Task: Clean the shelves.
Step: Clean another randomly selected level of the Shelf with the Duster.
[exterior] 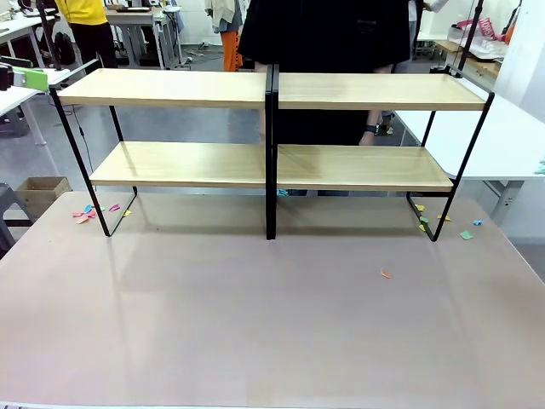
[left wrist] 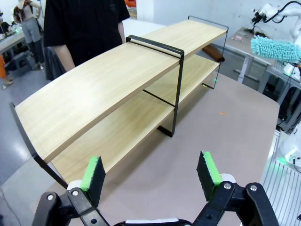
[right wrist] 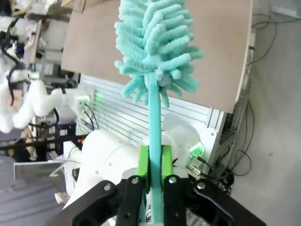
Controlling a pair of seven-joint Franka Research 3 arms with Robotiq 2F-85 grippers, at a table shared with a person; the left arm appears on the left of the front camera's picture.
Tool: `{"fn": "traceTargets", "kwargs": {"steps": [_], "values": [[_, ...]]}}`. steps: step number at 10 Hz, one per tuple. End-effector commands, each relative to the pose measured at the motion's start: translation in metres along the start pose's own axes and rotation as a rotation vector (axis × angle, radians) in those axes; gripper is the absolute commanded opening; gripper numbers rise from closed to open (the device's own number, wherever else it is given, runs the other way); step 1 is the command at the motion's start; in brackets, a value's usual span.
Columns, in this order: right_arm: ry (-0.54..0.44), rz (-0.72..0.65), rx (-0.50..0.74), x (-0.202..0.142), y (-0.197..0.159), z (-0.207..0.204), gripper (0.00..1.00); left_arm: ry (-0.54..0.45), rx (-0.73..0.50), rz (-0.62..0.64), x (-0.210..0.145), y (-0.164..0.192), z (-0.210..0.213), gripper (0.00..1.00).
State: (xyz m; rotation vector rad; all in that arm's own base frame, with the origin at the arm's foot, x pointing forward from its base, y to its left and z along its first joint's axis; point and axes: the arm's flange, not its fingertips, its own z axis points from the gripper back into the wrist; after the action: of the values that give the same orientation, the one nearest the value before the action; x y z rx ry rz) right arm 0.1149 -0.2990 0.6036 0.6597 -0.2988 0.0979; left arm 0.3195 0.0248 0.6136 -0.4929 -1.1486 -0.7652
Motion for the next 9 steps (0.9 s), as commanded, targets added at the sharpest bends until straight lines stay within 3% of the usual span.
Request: {"fn": "traceTargets", "kwargs": {"steps": [1, 2, 9], "values": [[-0.116, -0.175, -0.148, 0.007, -0.012, -0.015, 0.12, 0.000, -0.005, 0.002, -0.001, 0.001, -0.002, 1.00], [0.000, 0.000, 0.000, 0.000, 0.000, 0.000, 0.12, 0.000, -0.005, 0.002, -0.001, 0.001, -0.002, 1.00], [0.000, 0.000, 0.000, 0.000, 0.000, 0.000, 0.12, 0.000, -0.005, 0.002, -0.001, 0.001, -0.002, 1.00]]}}
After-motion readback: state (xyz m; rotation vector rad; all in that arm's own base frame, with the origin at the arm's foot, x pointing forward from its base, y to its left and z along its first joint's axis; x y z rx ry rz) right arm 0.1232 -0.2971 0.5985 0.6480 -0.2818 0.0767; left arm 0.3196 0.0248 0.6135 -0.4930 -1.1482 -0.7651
